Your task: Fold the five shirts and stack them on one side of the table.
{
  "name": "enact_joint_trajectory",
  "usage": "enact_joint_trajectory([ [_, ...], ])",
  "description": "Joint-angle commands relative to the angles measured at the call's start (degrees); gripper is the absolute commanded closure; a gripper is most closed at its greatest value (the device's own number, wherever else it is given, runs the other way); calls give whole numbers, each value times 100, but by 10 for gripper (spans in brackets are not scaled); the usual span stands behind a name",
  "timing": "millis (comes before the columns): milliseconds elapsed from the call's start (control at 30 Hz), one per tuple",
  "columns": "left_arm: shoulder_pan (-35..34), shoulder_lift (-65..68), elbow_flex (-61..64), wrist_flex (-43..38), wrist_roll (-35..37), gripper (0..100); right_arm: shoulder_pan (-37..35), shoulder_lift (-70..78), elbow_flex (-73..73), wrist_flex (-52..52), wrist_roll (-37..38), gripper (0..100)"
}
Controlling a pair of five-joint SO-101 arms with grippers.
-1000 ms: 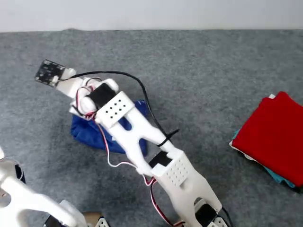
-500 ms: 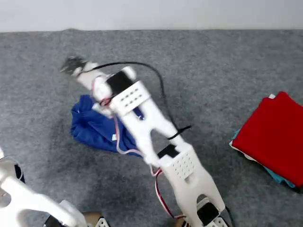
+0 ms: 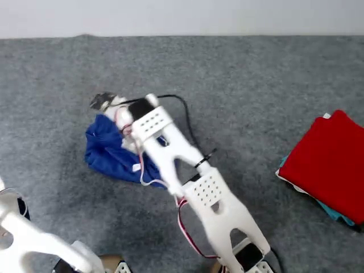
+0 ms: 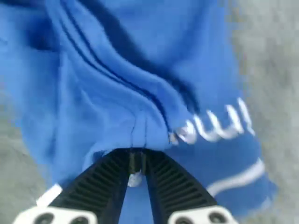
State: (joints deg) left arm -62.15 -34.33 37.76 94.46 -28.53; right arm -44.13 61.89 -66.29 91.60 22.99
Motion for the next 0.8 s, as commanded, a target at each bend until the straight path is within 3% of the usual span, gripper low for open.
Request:
enact_joint_trajectory([
  [0, -18, -158, -57, -62, 44, 994, -602, -198, -501, -110, -26, 988],
  [133, -18, -158, -57, -62, 44, 994, -954, -453, -1327, 110, -26, 988],
  [333, -18, -158, -57, -62, 53, 994, -716, -743, -2259, 945, -26, 988],
  [533, 9, -158, -48, -88, 53, 994, -31, -488, -1899, 1051, 0, 988],
  [767, -9, -158, -48, -88, 53, 994, -479, 391, -1697, 840, 237, 988],
])
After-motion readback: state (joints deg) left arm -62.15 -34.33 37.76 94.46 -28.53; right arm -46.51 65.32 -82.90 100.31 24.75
